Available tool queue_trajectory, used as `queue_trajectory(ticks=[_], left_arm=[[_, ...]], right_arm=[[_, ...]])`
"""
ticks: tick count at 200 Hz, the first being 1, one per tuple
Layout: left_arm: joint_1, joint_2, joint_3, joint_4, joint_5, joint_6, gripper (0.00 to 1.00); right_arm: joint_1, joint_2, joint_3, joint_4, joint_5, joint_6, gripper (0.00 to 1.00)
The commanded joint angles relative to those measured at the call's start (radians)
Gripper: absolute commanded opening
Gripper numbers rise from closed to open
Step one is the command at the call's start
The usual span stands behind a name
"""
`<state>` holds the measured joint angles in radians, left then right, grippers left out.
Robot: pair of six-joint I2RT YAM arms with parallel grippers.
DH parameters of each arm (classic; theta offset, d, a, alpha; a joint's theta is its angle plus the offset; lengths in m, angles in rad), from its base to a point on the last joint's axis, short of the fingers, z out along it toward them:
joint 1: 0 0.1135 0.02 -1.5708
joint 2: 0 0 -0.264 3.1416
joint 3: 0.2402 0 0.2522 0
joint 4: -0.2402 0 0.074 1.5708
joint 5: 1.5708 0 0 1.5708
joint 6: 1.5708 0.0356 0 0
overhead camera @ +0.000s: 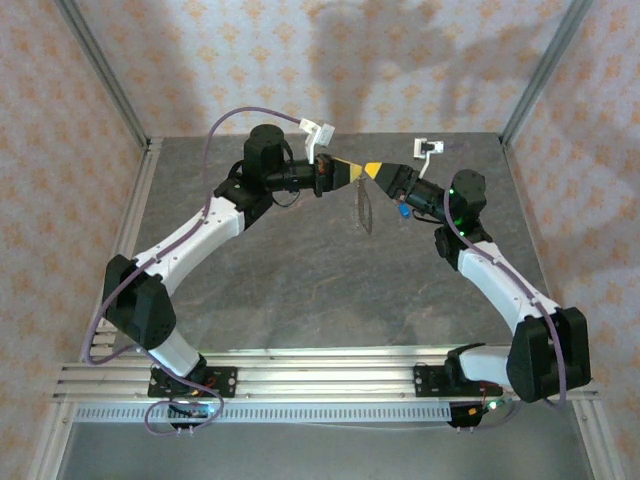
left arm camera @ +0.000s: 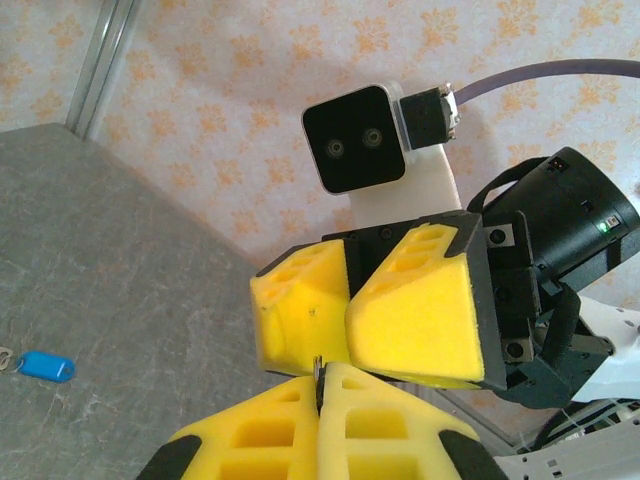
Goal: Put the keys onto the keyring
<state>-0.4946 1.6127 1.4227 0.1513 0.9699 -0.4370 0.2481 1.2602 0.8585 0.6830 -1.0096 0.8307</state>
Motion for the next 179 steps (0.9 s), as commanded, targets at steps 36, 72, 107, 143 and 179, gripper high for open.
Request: queue_trajectory(ticks=[36,72,107,143,179], left_arm=[[0.011,0.010,0.041,0.091,0.020,-0.028,0.00],[0.010,0.016,0.047,0.093,0.020,-0.032,0.00],[0.010,0.017,0.048,0.094,0.020,-0.034,0.00],[0.010,0.023,0.047,0.100,0.019,-0.040,0.00],[0.011,0.024,0.048,0.122,0.008,-0.066,0.00]], right_arm=[[0.009,0.002,0.021,0.072,-0.024,0.004,0.22],[0.009,-0.001,0.020,0.076,-0.033,0.003,0.22],[0.011,0.000,0.028,0.083,-0.039,0.008,0.22],[0.014,0.001,0.033,0.085,-0.044,0.010,0.14],[0.013,-0.002,0.025,0.075,-0.034,0.003,0.00]])
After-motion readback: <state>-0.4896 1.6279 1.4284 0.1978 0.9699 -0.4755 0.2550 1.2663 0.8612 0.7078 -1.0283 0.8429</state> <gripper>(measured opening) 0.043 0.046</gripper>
